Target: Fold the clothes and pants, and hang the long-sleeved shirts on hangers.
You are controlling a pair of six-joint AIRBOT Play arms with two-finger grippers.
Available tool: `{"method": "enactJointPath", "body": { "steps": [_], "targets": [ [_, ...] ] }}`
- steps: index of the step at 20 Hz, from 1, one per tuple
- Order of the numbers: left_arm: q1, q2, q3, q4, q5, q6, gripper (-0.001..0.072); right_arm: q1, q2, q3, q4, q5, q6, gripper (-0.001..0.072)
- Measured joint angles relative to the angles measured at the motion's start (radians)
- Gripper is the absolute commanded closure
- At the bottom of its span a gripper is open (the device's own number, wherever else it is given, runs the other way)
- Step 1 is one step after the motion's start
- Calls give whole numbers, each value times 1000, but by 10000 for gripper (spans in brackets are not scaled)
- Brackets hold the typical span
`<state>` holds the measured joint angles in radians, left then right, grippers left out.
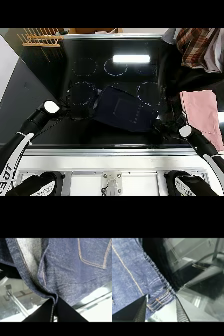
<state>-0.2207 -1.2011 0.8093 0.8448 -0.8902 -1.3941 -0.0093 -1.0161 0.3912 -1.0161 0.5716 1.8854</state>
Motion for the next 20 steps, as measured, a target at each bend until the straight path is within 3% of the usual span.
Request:
{"method": "enactJointPath", "body": {
  "steps": [2,3,4,6,8,10,13,14,15,16,18,20],
  "targets": [
    [0,2,-1,0,1,0,700,3,-7,-1,9,-18,-12,552],
    [0,2,-2,0,0,0,700,4,-9,-2,14,-26,-16,552],
    [0,2,-2,0,1,0,700,5,-11,-1,18,-32,-19,497],
    [0,2,-2,-1,1,0,700,6,-19,-1,23,-39,-26,170],
    [0,2,-2,-2,1,0,700,6,-31,0,43,-53,-30,164],
    [0,2,-2,-2,1,0,700,6,-47,0,66,-56,-30,234],
    [0,2,-2,-3,0,-1,700,6,-71,0,113,-61,-55,247],
    [0,2,-2,-3,1,-1,700,8,-78,0,133,-63,-65,316],
    [0,2,-2,-3,0,-1,700,11,-87,0,150,-63,-87,519],
    [0,2,-2,-3,0,-1,700,14,-95,-2,167,-57,-106,593],
    [0,2,-2,-3,1,-2,700,22,-105,-2,192,-52,-141,682],
    [0,3,2,-2,0,-2,701,24,-105,10,201,-46,-193,683]
  ]
}}
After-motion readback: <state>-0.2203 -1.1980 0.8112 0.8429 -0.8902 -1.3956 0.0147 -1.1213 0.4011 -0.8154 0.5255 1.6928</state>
